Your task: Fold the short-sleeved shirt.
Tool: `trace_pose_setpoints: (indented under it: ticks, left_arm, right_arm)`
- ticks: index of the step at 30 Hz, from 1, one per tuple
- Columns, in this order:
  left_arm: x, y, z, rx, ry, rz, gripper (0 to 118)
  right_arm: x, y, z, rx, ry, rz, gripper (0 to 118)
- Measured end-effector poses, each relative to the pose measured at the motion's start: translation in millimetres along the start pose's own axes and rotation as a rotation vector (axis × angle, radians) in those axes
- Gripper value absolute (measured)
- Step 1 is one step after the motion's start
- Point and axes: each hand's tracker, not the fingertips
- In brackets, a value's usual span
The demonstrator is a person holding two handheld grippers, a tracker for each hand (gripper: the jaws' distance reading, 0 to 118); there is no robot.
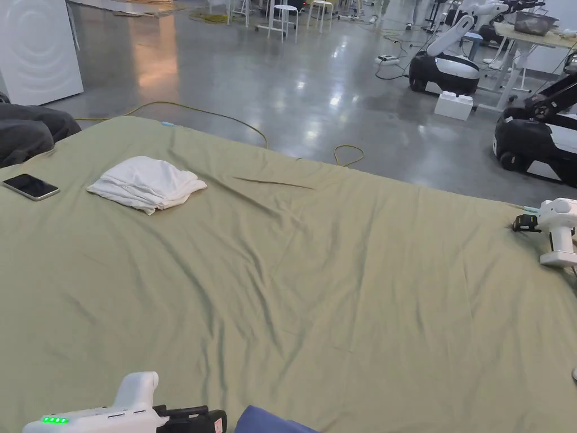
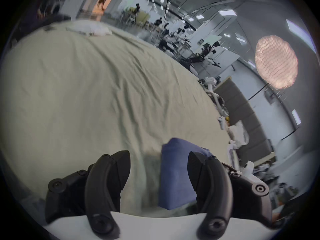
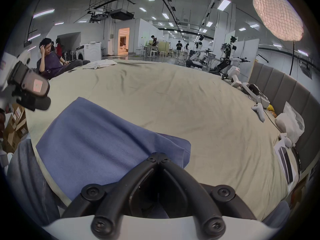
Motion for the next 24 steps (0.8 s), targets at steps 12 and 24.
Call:
trace_pose_setpoints:
  ticks: [12,24]
  left_arm:
    - [-21,-4,-93,-0.389,-0.341,0.099,83]
    - [-7,-25,-98,-0.332,-0.394,0.187,31]
  right_arm:
    - [8,-2,-1,-0.009,0.025,-0.051,0]
    - [11,-2,0,-0.005,0.048,-0.073,0]
